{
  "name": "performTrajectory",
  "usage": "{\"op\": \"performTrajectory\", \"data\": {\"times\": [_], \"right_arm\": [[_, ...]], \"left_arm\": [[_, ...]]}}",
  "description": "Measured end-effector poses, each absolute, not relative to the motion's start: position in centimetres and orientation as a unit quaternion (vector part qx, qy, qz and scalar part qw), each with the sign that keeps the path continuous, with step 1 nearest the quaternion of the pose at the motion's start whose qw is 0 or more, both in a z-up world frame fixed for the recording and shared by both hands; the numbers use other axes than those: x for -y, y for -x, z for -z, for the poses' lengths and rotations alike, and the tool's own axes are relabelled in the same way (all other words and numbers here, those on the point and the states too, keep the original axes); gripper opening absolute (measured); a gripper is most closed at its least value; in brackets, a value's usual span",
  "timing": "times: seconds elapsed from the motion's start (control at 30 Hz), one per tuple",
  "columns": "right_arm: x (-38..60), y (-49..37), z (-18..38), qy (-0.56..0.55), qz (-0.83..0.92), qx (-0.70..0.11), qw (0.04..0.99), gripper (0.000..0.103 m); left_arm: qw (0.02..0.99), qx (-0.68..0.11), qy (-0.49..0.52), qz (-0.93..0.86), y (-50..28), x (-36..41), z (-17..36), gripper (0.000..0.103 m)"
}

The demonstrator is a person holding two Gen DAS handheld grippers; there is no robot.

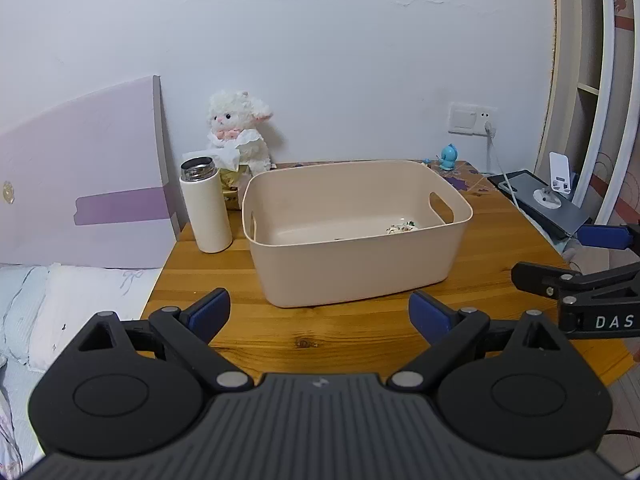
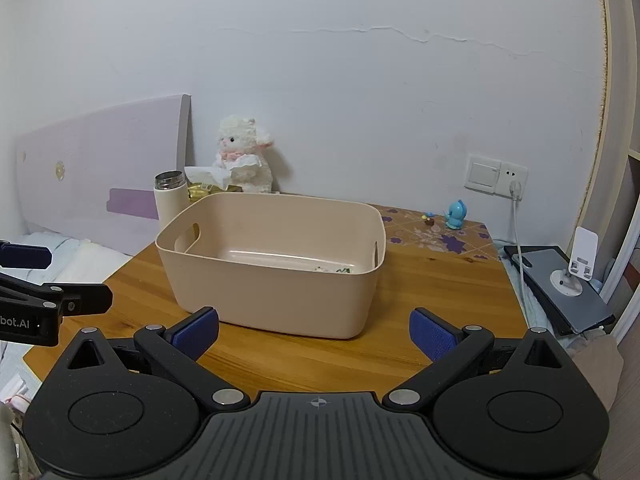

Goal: Organize objects

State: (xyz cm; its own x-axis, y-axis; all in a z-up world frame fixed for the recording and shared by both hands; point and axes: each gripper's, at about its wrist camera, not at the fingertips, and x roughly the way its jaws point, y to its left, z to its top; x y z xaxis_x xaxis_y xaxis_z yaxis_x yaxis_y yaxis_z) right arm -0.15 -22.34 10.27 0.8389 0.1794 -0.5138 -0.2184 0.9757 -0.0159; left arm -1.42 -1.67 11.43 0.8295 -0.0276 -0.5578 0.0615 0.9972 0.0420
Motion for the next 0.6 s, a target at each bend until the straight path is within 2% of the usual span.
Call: {"op": "performTrajectory", "data": {"times": [0.6], "right_arm": [[22.7, -1.2, -9.1, 0.036, -0.102, -0.289, 0.951, 0.103]], "left_arm": [[0.954, -0.298, -0.028, 0.026, 1.1, 1.4, -10.9, 0.096]]}}
